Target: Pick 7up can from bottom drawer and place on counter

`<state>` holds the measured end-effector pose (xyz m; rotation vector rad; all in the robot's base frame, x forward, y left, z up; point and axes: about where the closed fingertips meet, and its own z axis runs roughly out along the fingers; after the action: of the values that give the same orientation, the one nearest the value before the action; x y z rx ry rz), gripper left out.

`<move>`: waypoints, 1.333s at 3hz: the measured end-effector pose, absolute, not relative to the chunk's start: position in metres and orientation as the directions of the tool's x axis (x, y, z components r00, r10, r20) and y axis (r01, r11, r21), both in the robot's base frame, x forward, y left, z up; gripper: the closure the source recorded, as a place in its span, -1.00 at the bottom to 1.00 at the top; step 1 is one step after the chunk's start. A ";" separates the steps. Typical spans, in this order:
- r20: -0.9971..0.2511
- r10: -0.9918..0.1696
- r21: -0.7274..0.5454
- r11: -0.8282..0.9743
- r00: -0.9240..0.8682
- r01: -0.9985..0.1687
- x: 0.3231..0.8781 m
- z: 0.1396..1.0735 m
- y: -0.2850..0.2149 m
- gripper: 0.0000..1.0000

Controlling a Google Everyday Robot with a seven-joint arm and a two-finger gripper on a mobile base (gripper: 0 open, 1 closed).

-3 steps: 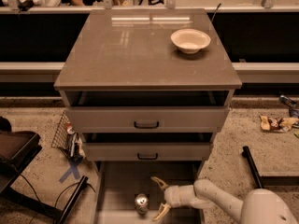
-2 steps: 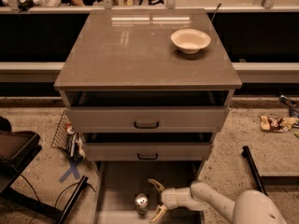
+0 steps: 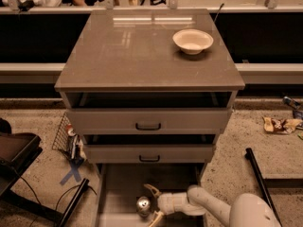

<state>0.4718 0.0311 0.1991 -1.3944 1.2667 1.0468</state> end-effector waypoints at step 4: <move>-0.980 -0.172 -0.091 -0.030 0.095 -0.995 0.466 0.198 0.042 0.82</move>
Offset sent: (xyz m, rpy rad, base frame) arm -0.0015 0.0037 -0.0001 0.0033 -0.0004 0.0053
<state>0.4661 0.0423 0.1985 -1.3953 1.2544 1.0680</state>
